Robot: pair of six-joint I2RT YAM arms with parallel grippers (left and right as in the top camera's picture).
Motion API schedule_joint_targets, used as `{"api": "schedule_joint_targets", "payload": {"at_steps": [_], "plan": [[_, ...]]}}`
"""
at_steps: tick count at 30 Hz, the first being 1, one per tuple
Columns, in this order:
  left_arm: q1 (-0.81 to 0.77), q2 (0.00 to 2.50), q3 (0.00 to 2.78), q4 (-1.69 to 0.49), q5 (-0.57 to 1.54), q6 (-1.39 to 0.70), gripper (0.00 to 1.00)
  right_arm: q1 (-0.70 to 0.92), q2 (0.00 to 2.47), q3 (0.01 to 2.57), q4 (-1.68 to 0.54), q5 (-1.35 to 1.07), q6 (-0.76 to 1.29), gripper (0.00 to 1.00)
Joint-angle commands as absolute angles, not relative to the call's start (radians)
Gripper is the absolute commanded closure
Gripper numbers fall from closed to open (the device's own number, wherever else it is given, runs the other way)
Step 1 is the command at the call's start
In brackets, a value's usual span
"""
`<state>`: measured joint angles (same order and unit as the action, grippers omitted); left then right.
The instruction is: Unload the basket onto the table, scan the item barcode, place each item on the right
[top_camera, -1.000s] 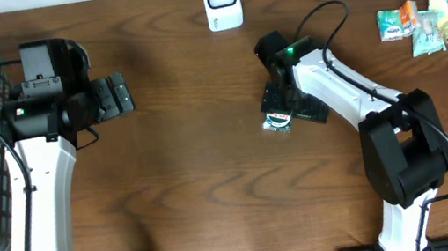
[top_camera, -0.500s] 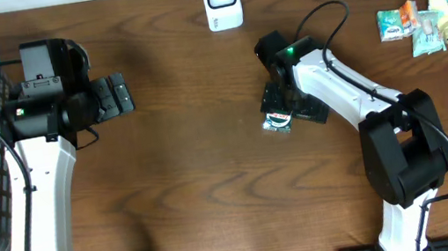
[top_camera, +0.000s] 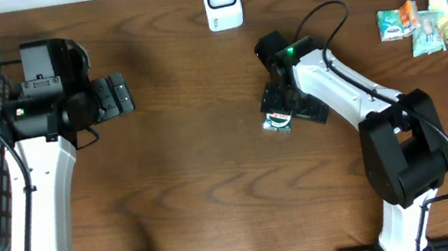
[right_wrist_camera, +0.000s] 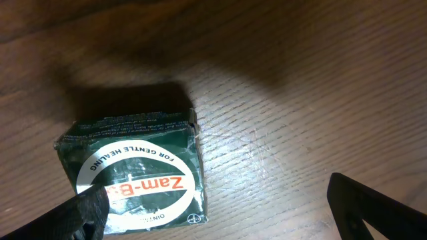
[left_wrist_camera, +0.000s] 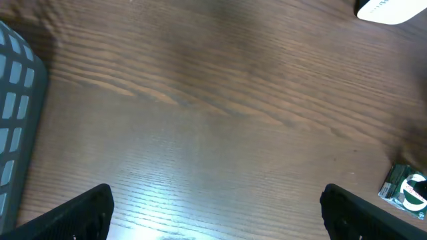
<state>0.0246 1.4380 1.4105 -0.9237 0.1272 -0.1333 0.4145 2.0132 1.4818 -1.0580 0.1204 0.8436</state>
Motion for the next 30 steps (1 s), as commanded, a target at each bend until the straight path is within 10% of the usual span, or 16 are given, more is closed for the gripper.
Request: {"api": "schedule_joint_targets", "payload": {"at_steps": [1,30], "plan": [[0.028,1.437,1.412,-0.927,0.118,-0.131,0.02,0.421,2.014,1.475,-1.058,0.121,0.833,0.01],[0.028,1.437,1.412,-0.927,0.118,-0.131,0.02,0.421,2.014,1.475,-1.055,0.090,0.841,0.02]]}}
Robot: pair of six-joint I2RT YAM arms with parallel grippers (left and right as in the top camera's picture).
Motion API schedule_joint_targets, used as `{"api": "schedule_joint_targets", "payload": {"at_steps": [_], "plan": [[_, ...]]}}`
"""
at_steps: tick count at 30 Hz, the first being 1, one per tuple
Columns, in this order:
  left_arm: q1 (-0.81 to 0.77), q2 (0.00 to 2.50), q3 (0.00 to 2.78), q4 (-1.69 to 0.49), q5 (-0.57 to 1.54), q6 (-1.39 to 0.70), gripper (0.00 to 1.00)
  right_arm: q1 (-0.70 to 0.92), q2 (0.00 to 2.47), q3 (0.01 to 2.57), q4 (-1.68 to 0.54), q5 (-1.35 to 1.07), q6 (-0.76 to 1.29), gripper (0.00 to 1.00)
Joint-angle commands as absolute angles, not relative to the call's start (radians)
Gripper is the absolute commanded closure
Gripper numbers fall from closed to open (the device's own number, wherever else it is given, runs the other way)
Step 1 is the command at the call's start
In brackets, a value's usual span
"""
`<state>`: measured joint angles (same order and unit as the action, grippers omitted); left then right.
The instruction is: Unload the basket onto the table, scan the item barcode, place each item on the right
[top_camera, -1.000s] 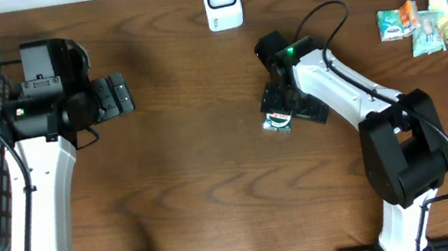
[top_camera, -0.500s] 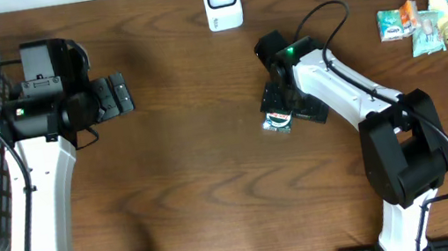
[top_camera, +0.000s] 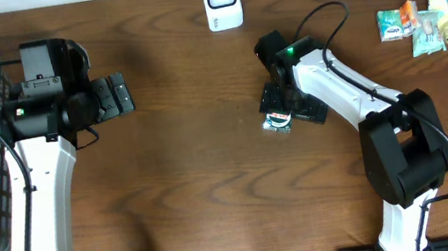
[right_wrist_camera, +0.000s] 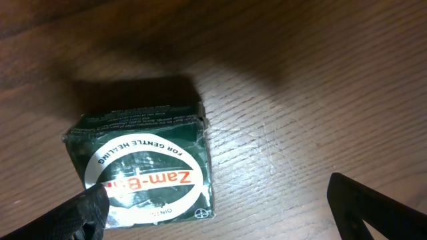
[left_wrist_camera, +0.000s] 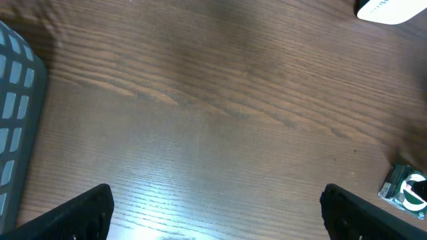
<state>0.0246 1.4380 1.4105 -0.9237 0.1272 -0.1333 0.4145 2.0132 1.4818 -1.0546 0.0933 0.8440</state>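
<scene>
A small dark green Zam-Buk box lies flat on the wooden table, label up; it also shows as a green box from overhead and at the right edge of the left wrist view as the box. My right gripper hovers open just over it, its left finger overlapping the box's lower left corner, nothing clamped. The white barcode scanner stands at the table's far edge. My left gripper is open over bare wood at the left.
A grey plastic basket sits at the left edge. Several snack packets lie at the far right. The right arm's cable loops above the box toward the scanner.
The box sits slightly further right and lower in the right wrist view, so the right gripper has shifted a little over it. The left arm is unchanged.
</scene>
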Motion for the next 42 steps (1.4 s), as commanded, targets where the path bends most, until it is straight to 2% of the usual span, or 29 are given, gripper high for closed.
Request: {"api": "schedule_joint_targets", "payload": {"at_steps": [1,9,16,18,22,33,42], "plan": [[0.028,1.438,1.412,-0.927,0.118,-0.131,0.02,0.421,2.014,1.475,-1.055,0.090,0.841,0.02],[0.028,1.437,1.412,-0.927,0.118,-0.131,0.02,0.416,2.014,1.475,-1.054,0.092,0.844,0.01],[0.028,1.437,1.412,-0.927,0.118,-0.131,0.02,0.412,2.014,1.475,-1.046,0.090,0.939,0.01],[0.028,1.437,1.412,-0.927,0.118,-0.131,0.02,0.414,2.014,1.475,-1.010,0.063,0.932,0.01],[0.028,1.438,1.412,-0.927,0.118,-0.131,0.02,0.429,2.014,1.475,-0.924,-0.038,0.793,0.01],[0.028,1.437,1.412,-0.927,0.118,-0.131,0.02,0.439,2.015,1.461,-0.941,0.021,0.792,0.01],[0.028,1.437,1.412,-0.927,0.118,-0.131,0.02,0.441,2.015,1.315,-0.786,0.016,0.792,0.01]]}}
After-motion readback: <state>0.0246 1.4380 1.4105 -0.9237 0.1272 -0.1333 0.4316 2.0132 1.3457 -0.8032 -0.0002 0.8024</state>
